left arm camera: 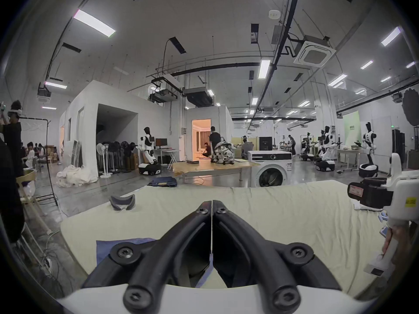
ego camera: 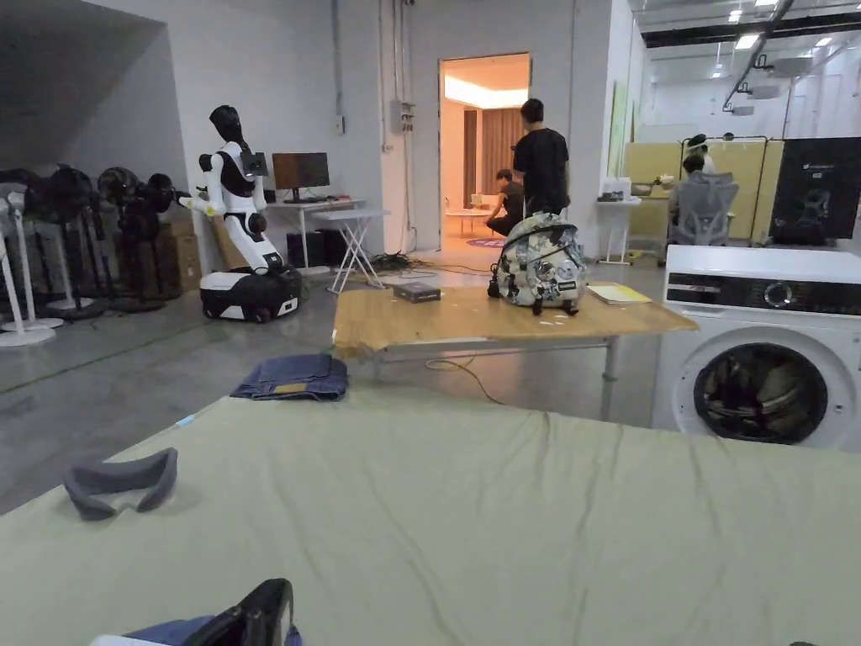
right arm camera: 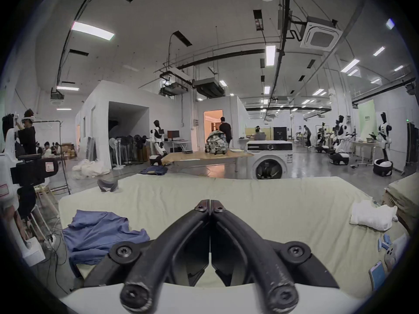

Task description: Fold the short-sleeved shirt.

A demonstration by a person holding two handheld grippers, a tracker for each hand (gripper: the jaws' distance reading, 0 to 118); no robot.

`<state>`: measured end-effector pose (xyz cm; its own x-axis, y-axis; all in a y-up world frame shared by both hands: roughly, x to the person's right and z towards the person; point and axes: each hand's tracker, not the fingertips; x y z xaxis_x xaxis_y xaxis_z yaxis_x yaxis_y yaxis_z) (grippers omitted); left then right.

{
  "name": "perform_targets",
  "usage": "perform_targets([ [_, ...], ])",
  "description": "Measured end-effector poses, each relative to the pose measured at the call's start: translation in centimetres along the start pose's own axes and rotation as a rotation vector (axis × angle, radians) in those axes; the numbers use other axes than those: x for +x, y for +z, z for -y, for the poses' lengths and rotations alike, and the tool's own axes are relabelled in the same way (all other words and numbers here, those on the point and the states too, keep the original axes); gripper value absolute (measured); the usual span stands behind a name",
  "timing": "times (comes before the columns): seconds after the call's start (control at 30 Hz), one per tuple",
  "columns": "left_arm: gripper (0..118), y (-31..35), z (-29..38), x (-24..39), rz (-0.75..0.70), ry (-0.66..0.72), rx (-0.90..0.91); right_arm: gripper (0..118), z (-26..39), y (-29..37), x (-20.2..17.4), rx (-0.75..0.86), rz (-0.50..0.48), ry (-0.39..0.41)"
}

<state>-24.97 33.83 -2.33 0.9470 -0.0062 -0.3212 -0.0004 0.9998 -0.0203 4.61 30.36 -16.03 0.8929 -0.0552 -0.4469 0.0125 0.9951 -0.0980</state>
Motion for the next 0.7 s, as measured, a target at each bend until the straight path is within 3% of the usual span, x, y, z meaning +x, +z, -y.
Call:
perform_targets([
  [0.2, 0, 0.8, 0.8, -2.2, -0.083, -0.003, -0.054, 0, 0.8, -1.2, -1.7, -0.016, -0.069, 0.006],
  [0.37, 3, 0.4, 1.4, -4.6, -0.039, -0.001, -0.123, 0, 1.4, -2.3, -2.5, -0.045, -0.122, 0.000],
  [0.4, 17, -0.2, 1.7, -5.6, -0.008, 0.008, -0.167, 0, 1.5, -2.4, -2.5, -0.050, -0.128, 0.000],
  [0.47, 87, -2.2, 2.8, -7.1, 0.003, -0.009, -0.249, 0, 1.8, -2.5, -2.4, -0.064, -0.129, 0.012],
  [0.57, 100, -7.3, 5.9, -9.7, 0.094, -0.087, -0.428, 0, 2.7, -2.4, -1.8, -0.081, -0.113, 0.027],
  [0.7, 101, -16.1, 12.0, -13.7, 0.135, 0.020, -0.693, 0, 4.0, -2.5, -0.4, -0.149, -0.085, -0.025],
])
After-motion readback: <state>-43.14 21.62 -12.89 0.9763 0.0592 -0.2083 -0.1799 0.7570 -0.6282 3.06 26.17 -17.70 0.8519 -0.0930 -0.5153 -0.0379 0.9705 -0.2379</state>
